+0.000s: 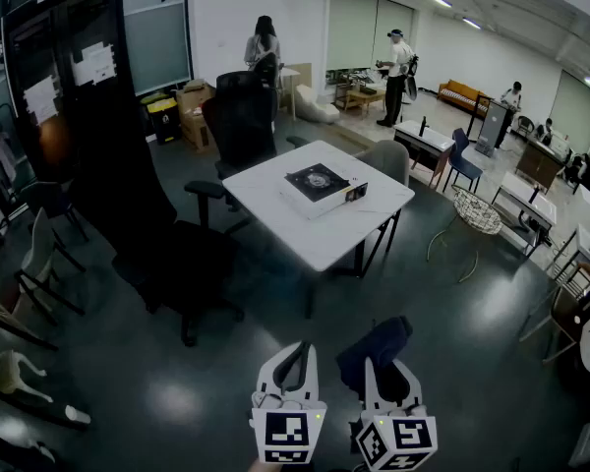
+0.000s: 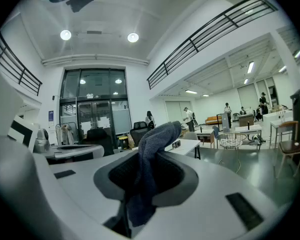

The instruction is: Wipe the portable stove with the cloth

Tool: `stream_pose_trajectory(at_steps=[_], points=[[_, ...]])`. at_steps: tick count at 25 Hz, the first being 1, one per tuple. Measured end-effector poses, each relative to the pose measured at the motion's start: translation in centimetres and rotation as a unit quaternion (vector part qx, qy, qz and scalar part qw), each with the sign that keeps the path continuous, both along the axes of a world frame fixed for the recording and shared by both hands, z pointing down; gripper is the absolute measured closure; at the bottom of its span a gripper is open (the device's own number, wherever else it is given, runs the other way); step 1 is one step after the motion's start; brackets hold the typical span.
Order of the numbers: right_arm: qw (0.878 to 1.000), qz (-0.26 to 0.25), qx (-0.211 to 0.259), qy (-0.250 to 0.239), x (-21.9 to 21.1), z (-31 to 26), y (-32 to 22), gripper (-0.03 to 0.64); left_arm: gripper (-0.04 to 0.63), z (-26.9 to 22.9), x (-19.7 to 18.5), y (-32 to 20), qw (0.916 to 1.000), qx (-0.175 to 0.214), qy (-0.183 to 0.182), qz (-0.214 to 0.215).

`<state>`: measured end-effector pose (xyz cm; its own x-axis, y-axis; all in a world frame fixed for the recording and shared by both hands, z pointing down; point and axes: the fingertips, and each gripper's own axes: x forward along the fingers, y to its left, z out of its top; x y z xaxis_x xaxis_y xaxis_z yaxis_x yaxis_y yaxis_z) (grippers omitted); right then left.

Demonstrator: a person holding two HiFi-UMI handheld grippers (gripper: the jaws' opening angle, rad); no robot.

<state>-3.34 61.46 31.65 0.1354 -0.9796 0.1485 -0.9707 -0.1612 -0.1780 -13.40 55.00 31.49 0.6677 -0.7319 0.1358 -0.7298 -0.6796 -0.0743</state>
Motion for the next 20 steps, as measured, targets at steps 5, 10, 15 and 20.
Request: stream_pose_trajectory(at_steps=[5,10,15,20], points=[[1.000,0.001,0.000,0.001,-0.3,0.2,0.0,0.520,0.574,0.1,-0.3,0.1,1.0000,-0.001,0.002,0.001],[1.000,0.001,-0.003,0.000,-0.6,0.6,-0.7,0.520,0.574,0.4,-0.8,-0.6,1.0000,-0.002,0.001,-0.001],[1.000,-0.001,-0.005,-0.009,-1.0,0.6,-1.2,0.520,0.574,0.3,-1.3,-1.1,0.9999,-0.010,0.004,-0.002],[1.000,0.002,-0.007,-0.005,-1.4,0.6,-2.0,0.520,0.574,0.6,-1.8,-1.9,0.9999,-0.009,0.004,-0.002]])
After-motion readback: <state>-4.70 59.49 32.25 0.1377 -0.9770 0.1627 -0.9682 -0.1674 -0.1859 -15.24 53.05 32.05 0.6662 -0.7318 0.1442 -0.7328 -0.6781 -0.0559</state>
